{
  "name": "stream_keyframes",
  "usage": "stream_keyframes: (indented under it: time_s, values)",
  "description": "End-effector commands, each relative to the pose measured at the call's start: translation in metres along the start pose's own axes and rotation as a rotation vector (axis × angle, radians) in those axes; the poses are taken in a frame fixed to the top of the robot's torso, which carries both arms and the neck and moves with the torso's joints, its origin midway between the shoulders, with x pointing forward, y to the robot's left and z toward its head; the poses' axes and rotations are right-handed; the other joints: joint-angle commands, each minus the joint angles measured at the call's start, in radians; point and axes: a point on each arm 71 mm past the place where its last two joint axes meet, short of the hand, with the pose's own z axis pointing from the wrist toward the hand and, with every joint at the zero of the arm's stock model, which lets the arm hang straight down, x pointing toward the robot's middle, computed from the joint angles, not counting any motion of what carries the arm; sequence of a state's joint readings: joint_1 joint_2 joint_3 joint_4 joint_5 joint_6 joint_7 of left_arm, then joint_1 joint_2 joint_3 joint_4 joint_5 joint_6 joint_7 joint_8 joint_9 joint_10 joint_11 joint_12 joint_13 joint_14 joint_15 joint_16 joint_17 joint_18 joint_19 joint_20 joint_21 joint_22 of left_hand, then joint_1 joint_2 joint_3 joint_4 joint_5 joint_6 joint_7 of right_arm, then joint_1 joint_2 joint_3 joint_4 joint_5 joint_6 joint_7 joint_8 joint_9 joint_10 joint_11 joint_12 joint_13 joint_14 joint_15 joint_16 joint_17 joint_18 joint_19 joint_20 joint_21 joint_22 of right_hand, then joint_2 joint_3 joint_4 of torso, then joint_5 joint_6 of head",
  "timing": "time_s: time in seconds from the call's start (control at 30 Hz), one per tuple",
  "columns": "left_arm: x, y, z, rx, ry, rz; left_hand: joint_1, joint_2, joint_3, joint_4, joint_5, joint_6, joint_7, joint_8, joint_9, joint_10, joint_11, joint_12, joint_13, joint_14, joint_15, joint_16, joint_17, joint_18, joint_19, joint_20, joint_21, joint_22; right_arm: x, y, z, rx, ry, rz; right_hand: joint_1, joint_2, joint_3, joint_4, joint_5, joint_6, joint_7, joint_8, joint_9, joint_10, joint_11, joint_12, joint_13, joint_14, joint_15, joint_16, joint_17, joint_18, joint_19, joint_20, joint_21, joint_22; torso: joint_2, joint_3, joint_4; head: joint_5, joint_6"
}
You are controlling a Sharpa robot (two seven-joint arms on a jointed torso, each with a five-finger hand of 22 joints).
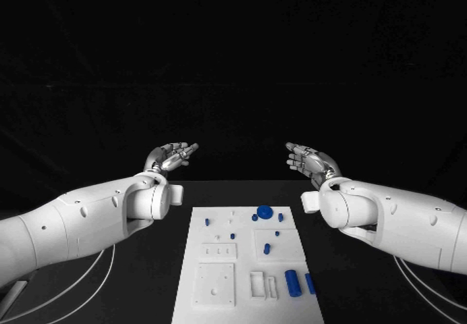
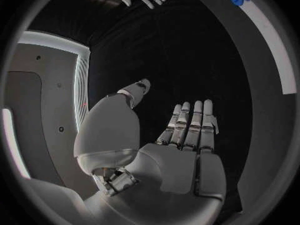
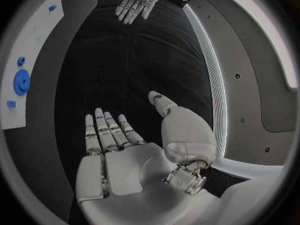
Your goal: Assemble the parts on the task board
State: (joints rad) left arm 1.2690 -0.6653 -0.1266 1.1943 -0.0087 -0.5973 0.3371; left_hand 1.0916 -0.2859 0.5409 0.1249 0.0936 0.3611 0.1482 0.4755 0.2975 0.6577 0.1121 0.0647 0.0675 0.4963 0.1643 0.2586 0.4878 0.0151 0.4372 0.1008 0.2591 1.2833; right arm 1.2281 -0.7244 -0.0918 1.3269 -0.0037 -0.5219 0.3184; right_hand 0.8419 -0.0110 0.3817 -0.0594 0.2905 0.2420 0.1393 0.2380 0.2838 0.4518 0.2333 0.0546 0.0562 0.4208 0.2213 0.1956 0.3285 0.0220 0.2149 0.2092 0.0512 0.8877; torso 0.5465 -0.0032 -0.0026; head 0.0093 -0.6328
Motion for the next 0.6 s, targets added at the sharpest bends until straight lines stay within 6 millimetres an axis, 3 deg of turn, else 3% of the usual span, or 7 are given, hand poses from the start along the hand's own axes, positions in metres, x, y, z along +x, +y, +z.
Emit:
stream_keyframes:
  time_s: [0.03,0.17,0.3,0.4,0.43,0.57,0.6]
  values:
    - [0.002,-0.004,0.011,-0.075,0.111,0.006,0.048,-0.008,0.021,0.003,0.003,0.017,0.005,0.020,0.012,0.027,0.007,0.004,0.004,0.022,0.006,0.014,0.019,-0.015,0.019,0.002,0.010,0.045,0.004,0.002,0.010,0.119,0.198,0.004,0.129,-0.020,0.046,-0.100,0.028,0.145,0.107,0.118,0.107,0.196,0.017,0.045,0.024,0.095,0.016,0.059,0.048,0.017,0.048,0.007,0.014,0.126,0.000,0.0000,-0.0001,0.000,0.000]
    - [-0.004,-0.010,0.020,-0.084,0.114,0.023,0.053,-0.008,0.021,0.002,0.006,0.018,0.006,0.021,0.013,0.028,0.007,0.005,0.004,0.022,0.006,0.015,0.020,-0.015,0.019,0.002,0.009,0.045,-0.003,0.010,0.018,0.153,0.241,-0.018,0.186,-0.048,0.100,-0.153,-0.013,0.208,0.102,0.144,0.113,0.262,0.014,0.061,0.027,0.139,0.015,0.084,0.056,0.025,0.088,0.008,0.018,0.209,0.000,0.0000,-0.0001,0.000,0.000]
    - [-0.005,-0.011,0.021,-0.085,0.114,0.026,0.057,-0.007,0.021,0.000,0.007,0.021,0.007,0.022,0.015,0.032,0.009,0.007,0.005,0.022,0.006,0.016,0.021,-0.015,0.019,0.002,0.008,0.045,-0.006,0.014,0.022,0.170,0.260,-0.030,0.213,-0.071,0.150,-0.165,-0.037,0.267,0.099,0.163,0.115,0.333,0.009,0.081,0.031,0.196,0.016,0.112,0.064,0.036,0.143,0.005,0.029,0.312,0.000,0.0000,-0.0001,0.000,0.000]
    - [-0.005,-0.011,0.021,-0.085,0.114,0.026,0.067,-0.004,0.019,-0.003,0.006,0.027,0.009,0.025,0.018,0.041,0.011,0.010,0.006,0.024,0.006,0.019,0.023,-0.015,0.020,0.002,0.007,0.046,-0.007,0.015,0.023,0.175,0.266,-0.034,0.230,-0.085,0.182,-0.184,-0.054,0.324,0.095,0.178,0.115,0.396,-0.002,0.094,0.033,0.250,0.013,0.136,0.069,0.052,0.180,0.002,0.029,0.311,0.000,0.0000,-0.0001,0.000,0.000]
    - [-0.006,-0.010,0.019,-0.082,0.144,0.030,0.069,-0.002,0.019,-0.004,0.005,0.029,0.011,0.026,0.019,0.046,0.013,0.012,0.007,0.025,0.006,0.020,0.024,-0.015,0.021,0.002,0.007,0.046,-0.019,0.023,0.034,-0.013,0.221,-0.527,0.232,-0.087,0.187,-0.188,-0.057,0.335,0.093,0.180,0.115,0.408,-0.005,0.096,0.033,0.260,0.010,0.140,0.070,0.054,0.186,0.002,0.028,0.310,0.000,-0.0018,-0.0025,0.010,-0.013]
    - [-0.007,-0.008,0.017,-0.075,0.169,0.026,0.100,0.043,0.003,-0.029,0.006,0.065,0.049,0.039,0.028,0.107,0.049,0.036,0.017,0.073,0.025,0.048,0.035,-0.014,0.042,-0.007,0.014,0.046,-0.019,0.021,0.037,-0.055,0.213,-0.623,0.243,-0.094,0.206,-0.205,-0.069,0.406,0.081,0.197,0.115,0.486,-0.033,0.114,0.038,0.330,-0.009,0.168,0.076,0.065,0.213,0.001,0.024,0.308,0.001,-0.0020,-0.0033,0.011,-0.012]
    - [-0.008,-0.008,0.016,-0.074,0.173,0.026,0.110,0.058,-0.008,-0.045,0.007,0.082,0.052,0.045,0.030,0.128,0.052,0.043,0.019,0.104,0.030,0.063,0.039,-0.007,0.065,-0.010,0.022,0.046,-0.019,0.020,0.037,-0.065,0.214,-0.650,0.245,-0.098,0.213,-0.209,-0.073,0.427,0.078,0.201,0.114,0.511,-0.042,0.119,0.040,0.358,-0.020,0.179,0.079,0.078,0.246,-0.003,0.033,0.308,0.000,-0.0016,-0.0036,0.012,-0.012]
